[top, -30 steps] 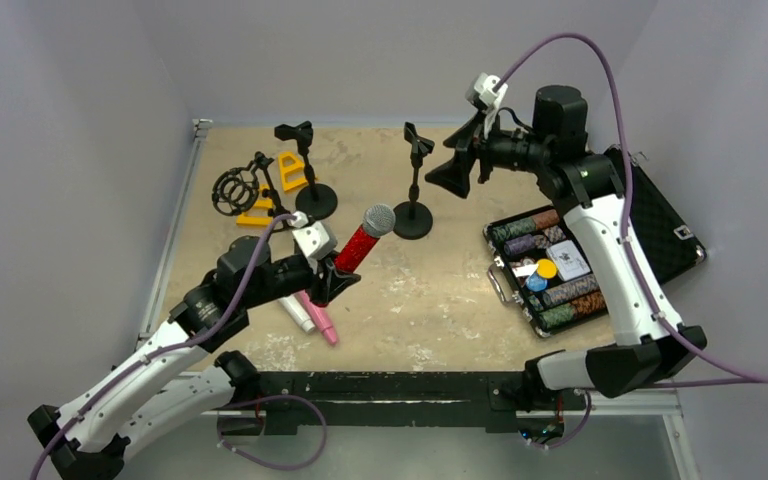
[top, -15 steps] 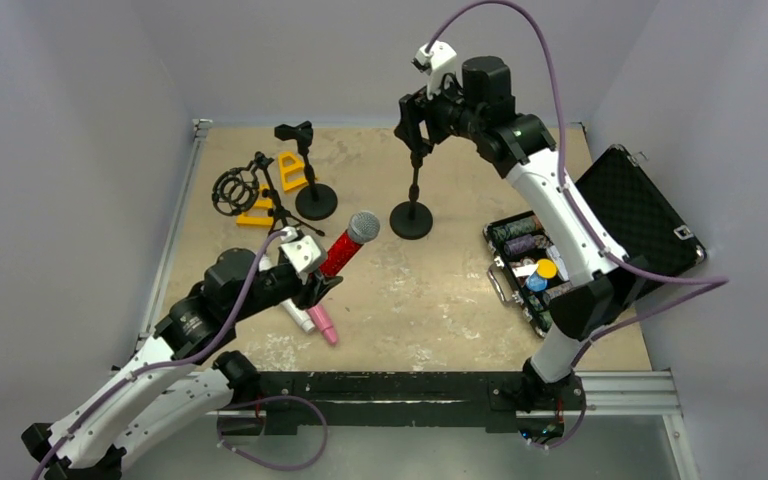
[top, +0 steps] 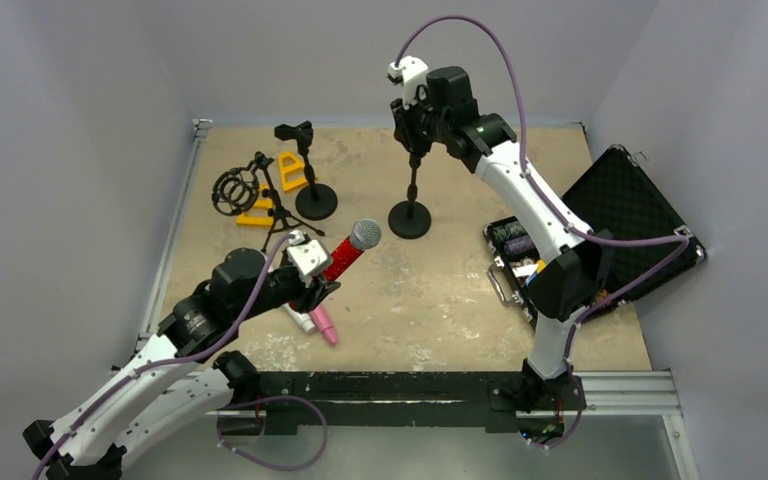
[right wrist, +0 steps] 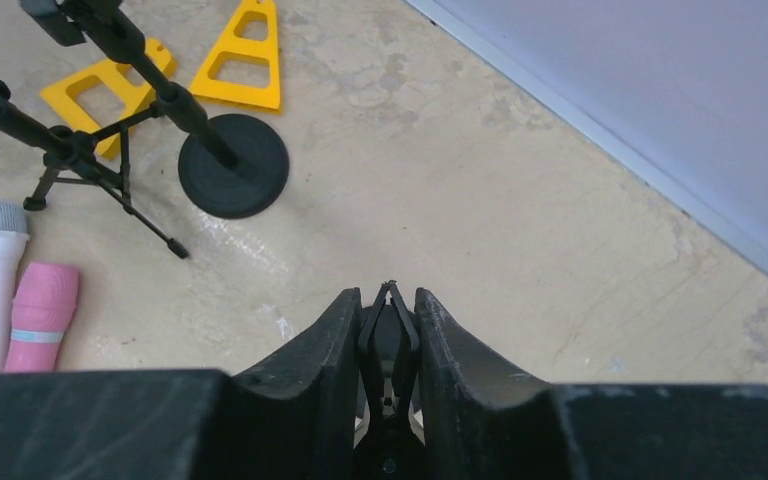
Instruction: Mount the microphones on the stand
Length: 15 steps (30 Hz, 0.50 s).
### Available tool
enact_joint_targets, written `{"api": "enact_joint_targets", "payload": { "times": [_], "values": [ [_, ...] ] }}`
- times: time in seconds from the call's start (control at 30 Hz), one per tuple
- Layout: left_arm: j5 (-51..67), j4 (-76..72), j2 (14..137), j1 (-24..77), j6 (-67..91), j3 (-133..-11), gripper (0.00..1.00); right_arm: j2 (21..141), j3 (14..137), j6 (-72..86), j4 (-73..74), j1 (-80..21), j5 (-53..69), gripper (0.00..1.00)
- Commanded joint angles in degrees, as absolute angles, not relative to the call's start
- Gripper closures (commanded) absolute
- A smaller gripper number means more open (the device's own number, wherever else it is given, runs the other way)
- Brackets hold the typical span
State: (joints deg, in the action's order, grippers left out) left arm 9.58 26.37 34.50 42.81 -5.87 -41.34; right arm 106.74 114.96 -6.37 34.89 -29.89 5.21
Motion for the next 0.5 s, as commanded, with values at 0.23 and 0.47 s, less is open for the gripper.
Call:
{"api": "enact_joint_targets", "payload": {
  "times": [0.23, 0.47],
  "values": [
    [9.36, 24.96, 32.62, 42.55, -7.25, -42.01, 1.00, 101.37, 115.74, -17.82, 39.38, -31.02, 12.16, 0.92],
    [10.03, 24.52, 31.54, 42.56, -7.15, -41.79, 1.00, 96.49, 114.13, -28.94, 48.91, -30.65, 29.56, 0.96]
  ]
}}
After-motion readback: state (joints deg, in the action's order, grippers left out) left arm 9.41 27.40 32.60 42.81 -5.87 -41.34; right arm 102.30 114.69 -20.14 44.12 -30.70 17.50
